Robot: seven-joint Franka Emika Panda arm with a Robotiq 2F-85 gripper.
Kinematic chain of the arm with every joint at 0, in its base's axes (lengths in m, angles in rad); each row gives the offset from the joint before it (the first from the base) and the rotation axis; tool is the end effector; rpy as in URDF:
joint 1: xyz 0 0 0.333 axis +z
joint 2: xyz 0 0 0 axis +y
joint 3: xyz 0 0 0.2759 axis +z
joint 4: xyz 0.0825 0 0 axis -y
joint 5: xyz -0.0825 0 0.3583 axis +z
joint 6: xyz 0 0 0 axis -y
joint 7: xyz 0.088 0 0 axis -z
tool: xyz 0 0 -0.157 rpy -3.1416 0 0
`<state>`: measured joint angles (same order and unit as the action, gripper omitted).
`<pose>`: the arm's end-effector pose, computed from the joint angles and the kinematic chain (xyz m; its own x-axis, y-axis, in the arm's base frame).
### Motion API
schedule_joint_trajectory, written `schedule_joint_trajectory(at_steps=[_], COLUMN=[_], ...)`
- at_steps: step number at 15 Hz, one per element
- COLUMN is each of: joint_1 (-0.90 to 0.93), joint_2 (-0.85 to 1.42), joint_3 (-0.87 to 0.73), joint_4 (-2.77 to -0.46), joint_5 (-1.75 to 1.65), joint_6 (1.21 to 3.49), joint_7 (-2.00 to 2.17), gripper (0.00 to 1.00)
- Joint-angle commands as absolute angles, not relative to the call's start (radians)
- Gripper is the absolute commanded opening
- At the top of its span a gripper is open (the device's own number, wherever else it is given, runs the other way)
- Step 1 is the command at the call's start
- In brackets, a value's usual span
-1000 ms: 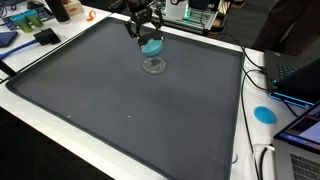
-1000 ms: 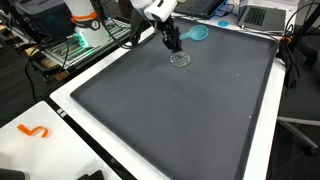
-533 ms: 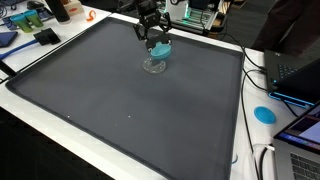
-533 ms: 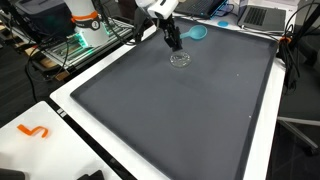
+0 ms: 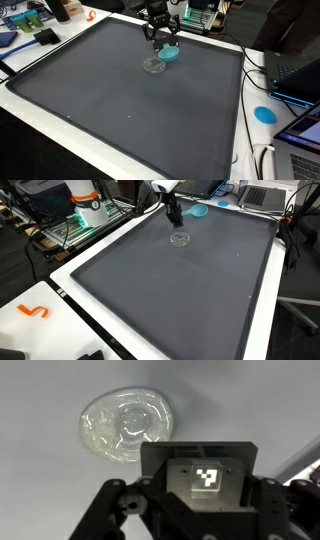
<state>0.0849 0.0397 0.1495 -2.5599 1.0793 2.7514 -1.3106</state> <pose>0.4418 0.0867 0.1933 0.7958 0.4406 0.4154 0.5578 -0.8004 -0.2195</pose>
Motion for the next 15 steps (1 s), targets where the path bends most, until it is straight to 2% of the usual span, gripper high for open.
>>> schedule_joint_trajectory(at_steps=[1, 8, 15], joint_1=[0.115, 0.169, 0.173], joint_2=[0.0, 0.009, 0.001], joint_3=[0.174, 0.212, 0.17], joint_4=[-2.606, -2.638, -2.673], joint_5=[1.067, 0.909, 0.469], joint_6=[2.824, 2.981, 2.993], joint_7=[-1.197, -0.897, -0.474], gripper=[0.31, 0.31, 0.31])
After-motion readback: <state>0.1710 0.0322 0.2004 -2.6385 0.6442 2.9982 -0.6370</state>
